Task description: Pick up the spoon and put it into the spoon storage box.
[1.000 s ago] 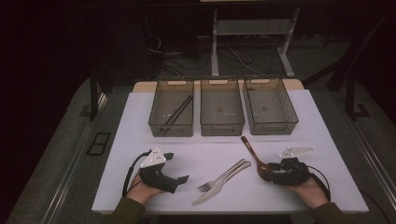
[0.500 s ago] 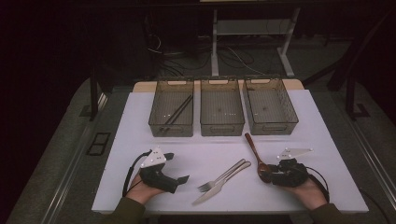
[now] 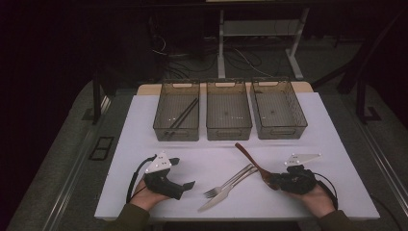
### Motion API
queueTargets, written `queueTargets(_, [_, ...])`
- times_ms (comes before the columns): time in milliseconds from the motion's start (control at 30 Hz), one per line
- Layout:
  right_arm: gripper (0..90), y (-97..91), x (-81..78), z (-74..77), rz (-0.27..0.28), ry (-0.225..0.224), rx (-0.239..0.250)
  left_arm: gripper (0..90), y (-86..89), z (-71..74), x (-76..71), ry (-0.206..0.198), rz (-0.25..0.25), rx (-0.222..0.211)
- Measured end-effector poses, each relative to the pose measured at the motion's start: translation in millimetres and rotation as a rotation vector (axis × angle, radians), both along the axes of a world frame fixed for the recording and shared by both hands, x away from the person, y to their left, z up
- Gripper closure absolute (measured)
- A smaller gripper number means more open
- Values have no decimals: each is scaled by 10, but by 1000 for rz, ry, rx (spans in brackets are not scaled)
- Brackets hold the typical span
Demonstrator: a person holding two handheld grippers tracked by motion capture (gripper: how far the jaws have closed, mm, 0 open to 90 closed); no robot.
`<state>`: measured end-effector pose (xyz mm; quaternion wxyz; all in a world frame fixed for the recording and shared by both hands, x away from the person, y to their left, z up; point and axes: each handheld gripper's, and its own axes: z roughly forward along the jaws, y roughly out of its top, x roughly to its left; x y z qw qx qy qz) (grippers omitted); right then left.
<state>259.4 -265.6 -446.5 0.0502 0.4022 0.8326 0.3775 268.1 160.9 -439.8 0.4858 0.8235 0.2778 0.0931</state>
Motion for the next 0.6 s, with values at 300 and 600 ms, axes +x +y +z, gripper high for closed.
queueTargets(300, [818,-63,3,45,-21,-19,19,0,-1,2,-1,-3,-4,-2])
queueTargets(600, [818,-173,15,117,-55,-57,25,0,-10,3,-2,-3,-9,0])
